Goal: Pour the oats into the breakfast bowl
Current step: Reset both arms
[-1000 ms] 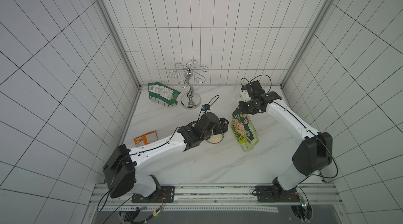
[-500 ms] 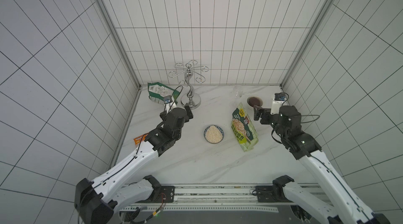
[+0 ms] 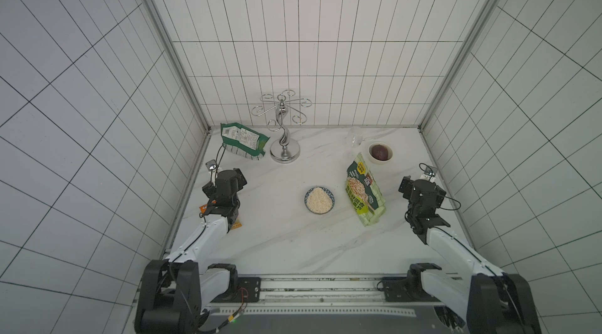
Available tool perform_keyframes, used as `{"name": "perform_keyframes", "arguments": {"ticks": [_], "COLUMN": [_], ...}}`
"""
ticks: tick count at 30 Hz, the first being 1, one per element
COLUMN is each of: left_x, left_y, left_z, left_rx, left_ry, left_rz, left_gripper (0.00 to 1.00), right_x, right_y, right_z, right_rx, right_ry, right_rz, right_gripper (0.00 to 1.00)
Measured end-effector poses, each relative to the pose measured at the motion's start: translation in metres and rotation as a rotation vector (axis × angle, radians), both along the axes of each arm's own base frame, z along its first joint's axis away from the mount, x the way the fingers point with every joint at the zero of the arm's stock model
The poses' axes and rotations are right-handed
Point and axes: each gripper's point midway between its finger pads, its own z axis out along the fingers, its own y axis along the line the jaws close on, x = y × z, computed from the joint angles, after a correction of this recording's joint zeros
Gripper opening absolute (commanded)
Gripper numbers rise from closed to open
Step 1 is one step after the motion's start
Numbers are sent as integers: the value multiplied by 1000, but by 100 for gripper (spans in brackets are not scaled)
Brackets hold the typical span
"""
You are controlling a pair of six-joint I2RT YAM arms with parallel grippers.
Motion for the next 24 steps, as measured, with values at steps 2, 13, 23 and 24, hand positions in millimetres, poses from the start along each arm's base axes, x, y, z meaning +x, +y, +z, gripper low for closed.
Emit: {"name": "perform_keyframes", "arguments": {"ticks": [2,13,23,24], "left_x": [9,29,48,49], "left_y": [-2,0,-26,-26], "left_z": [-8,-27,-52,-51], "left_rx": [13,25,51,54], "left_ry": [3,-85,-70,-73], "left_rz": [-23,-141,-293,-295], "left_gripper": [98,98,98,98], "right_x": [9,39,56,58], "right_y": [4,37,22,22], "right_z": [-13,-35,-64,-61], "right_rx": [-17,-20,73,76], "right_ry": [30,42,64,55], "right_rz": [35,279,287,289], "right_gripper": [99,99,99,99]}}
